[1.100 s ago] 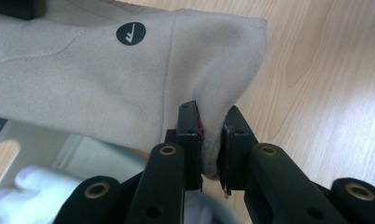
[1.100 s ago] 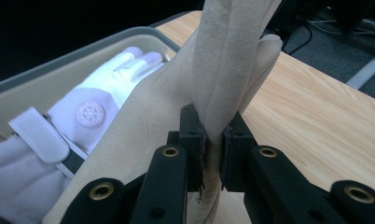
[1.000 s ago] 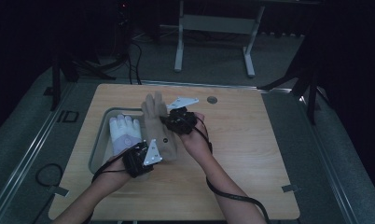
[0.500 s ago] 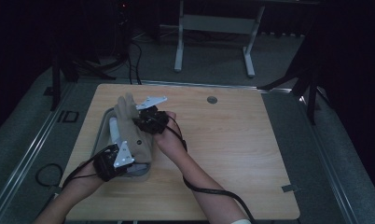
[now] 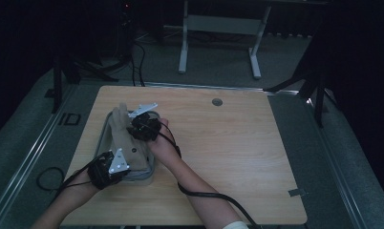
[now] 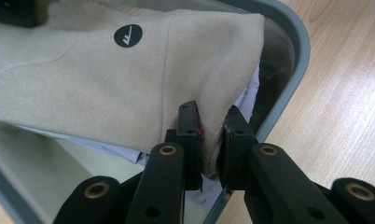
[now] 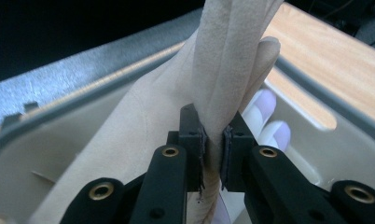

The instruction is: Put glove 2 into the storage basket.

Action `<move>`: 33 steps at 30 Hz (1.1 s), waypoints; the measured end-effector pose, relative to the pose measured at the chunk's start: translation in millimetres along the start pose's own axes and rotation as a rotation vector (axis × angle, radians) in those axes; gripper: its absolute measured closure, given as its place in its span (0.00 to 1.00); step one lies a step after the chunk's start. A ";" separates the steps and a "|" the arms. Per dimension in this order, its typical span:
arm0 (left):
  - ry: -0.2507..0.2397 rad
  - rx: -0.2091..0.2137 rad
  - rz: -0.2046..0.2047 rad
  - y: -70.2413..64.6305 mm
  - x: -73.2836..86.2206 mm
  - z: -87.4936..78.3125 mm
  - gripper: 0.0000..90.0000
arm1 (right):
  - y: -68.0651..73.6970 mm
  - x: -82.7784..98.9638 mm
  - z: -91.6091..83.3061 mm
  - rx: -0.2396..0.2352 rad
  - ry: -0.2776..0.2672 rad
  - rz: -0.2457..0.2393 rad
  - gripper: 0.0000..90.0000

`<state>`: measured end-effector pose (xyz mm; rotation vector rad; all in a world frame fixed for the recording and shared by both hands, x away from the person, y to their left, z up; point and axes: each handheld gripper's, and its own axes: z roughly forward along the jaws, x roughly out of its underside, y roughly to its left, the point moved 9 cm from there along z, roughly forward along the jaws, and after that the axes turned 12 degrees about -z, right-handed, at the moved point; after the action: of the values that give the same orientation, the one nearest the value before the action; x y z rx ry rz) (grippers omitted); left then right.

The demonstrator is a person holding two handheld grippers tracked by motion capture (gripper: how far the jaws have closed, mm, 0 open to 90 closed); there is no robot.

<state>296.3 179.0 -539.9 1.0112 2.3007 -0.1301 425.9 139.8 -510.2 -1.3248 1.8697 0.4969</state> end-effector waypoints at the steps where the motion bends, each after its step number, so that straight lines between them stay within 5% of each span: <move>1: 0.000 0.001 -0.001 -0.1 -0.1 0.8 0.89 | -0.6 3.1 2.7 0.000 0.010 0.003 0.90; 13: 0.029 0.045 -0.047 2.7 4.2 15.5 0.89 | -8.2 29.8 30.5 -0.033 0.081 0.077 0.86; 23: 0.010 0.065 -0.075 4.0 2.2 8.9 0.83 | -16.7 25.4 9.3 -0.050 0.034 0.107 0.43; 27: -0.027 0.062 -0.119 7.9 -4.7 -1.7 0.59 | -21.4 24.4 -3.9 -0.032 0.006 0.096 0.34; 33: -0.091 0.060 -0.163 8.1 -15.8 -13.1 0.29 | -18.2 23.7 -24.7 -0.085 -0.050 0.099 0.18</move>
<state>303.6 178.8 -519.1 0.8284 2.3059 -0.3071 429.8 101.2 -511.0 -1.2668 1.8976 0.6612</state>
